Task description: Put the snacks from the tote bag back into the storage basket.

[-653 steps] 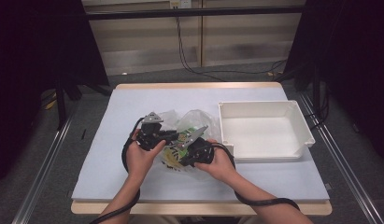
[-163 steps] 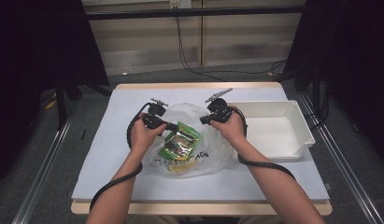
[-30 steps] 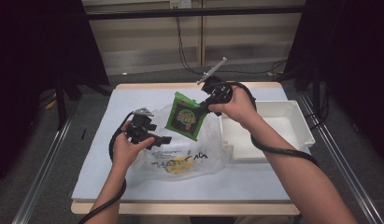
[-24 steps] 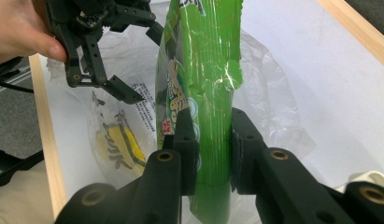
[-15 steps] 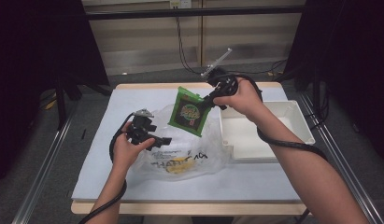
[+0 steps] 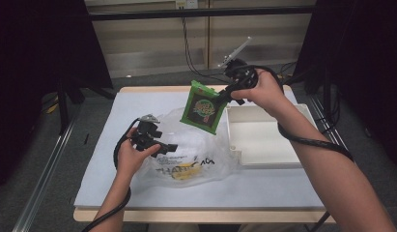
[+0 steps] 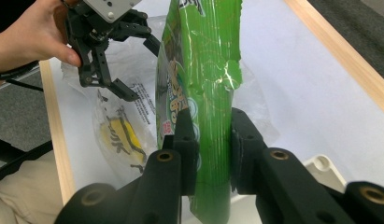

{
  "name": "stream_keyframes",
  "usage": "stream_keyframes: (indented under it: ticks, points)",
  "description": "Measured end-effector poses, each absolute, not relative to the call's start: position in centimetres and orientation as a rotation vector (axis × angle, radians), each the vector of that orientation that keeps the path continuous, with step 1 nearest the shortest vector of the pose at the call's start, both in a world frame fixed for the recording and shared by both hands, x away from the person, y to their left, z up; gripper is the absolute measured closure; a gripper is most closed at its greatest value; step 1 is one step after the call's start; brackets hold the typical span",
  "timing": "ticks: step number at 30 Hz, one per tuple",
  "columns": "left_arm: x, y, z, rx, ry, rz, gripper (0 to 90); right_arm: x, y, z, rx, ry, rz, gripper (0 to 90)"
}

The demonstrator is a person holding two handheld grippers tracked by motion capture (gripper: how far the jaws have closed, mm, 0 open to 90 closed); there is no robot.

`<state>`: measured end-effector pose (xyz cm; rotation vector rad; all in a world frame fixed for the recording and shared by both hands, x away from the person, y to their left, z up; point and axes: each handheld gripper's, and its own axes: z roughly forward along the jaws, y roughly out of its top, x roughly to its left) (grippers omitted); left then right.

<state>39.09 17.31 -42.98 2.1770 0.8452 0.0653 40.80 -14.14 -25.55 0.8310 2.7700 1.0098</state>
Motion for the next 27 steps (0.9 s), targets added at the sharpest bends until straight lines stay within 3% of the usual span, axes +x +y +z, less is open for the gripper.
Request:
stream_keyframes:
  ticks: [27]
  points:
    - [39.1,16.9,-42.9,2.186,0.810,0.051,4.7,41.3,-22.4,-25.4,0.926,2.725,0.901,75.9]
